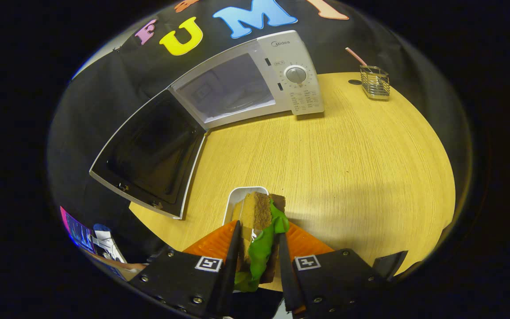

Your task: Open the microwave, put the food inside, and close the microwave door.

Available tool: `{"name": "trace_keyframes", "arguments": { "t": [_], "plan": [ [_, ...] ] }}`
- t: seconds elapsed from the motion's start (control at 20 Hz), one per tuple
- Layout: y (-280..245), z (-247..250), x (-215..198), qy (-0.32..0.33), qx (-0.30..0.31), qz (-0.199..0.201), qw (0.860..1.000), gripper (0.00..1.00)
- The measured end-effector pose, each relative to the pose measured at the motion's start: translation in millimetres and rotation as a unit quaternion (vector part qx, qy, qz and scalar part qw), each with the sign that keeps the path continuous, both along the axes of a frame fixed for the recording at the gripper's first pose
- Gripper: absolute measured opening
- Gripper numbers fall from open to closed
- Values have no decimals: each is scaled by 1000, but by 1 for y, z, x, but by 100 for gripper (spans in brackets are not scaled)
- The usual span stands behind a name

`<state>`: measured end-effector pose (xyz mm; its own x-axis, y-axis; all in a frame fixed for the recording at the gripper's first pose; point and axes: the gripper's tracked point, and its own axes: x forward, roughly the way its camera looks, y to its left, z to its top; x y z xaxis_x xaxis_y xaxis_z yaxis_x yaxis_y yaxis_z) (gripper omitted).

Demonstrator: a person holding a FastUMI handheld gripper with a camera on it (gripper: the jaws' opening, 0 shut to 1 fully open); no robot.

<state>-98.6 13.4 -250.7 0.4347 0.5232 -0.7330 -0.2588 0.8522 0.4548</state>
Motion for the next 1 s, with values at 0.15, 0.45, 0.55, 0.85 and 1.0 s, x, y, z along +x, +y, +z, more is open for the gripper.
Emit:
{"name": "trace_keyframes", "arguments": {
  "t": [0.15, 0.45, 0.55, 0.85, 1.0],
  "plan": [
    [3, 8, -6, 13, -7, -6, 1000, 31],
    [11, 51, 7, -21, 2, -38, 999, 31],
    [20, 68, 15, -33, 15, -49, 998, 31],
    [60, 100, 49, -72, 54, -84, 992, 31],
    [86, 110, 70, -84, 84, -103, 988, 31]
  ]
}}
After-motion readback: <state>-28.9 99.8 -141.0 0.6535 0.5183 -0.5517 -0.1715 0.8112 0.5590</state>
